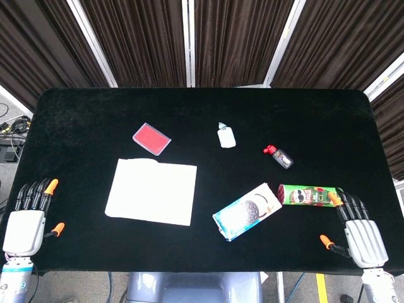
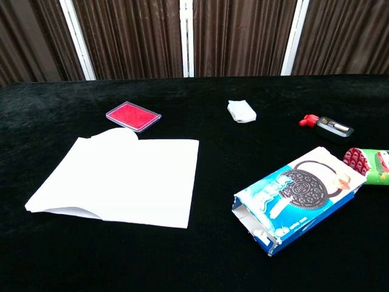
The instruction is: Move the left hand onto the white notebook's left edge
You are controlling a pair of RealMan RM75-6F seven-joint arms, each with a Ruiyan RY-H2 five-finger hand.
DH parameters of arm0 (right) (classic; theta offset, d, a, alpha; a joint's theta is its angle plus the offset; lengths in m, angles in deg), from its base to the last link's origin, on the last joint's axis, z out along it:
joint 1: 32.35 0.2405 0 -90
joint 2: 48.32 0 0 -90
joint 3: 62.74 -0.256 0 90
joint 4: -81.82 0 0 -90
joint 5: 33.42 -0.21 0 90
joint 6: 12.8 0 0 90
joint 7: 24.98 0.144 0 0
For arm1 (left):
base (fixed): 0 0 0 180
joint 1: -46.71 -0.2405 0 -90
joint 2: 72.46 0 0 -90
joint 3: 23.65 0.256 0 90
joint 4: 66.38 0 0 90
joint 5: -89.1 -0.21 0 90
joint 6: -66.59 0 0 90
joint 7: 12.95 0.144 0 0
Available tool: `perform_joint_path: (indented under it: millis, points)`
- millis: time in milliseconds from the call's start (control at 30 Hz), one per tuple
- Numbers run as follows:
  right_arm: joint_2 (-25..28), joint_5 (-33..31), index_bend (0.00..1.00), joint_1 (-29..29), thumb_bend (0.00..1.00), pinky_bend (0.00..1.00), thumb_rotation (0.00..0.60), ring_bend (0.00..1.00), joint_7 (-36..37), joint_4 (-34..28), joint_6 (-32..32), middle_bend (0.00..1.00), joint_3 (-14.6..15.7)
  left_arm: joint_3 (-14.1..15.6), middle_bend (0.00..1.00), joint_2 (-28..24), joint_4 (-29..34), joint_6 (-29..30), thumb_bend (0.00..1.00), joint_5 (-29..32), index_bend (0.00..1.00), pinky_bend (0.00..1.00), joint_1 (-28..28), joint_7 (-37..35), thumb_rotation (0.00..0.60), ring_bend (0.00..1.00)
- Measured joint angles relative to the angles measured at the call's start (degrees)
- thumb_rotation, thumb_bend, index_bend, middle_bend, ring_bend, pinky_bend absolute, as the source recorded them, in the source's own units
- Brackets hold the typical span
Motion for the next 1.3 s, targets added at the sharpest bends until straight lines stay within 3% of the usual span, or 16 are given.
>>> perform_joint_path:
  millis: [733, 1300]
  points:
    - [-0.3, -0.4, 0.00, -0.2, 0.09, 0.00, 0.600, 0.00, 0.1, -0.1, -0.1, 0.00, -0.2, 0.0, 0.00, 0.8, -1.2, -2.5, 0.17, 1.3, 0.00, 0.00, 0.8, -0.1, 0.600, 0.00]
    - [-0.1, -0.1, 0.00, -0.2, 0.09, 0.00, 0.600, 0.00, 0.3, -0.4, -0.5, 0.00, 0.1, -1.3, 0.00, 11.5, -9.0, -16.0, 0.20, 4.5, 0.00, 0.00, 9.3, 7.4, 0.600, 0.00]
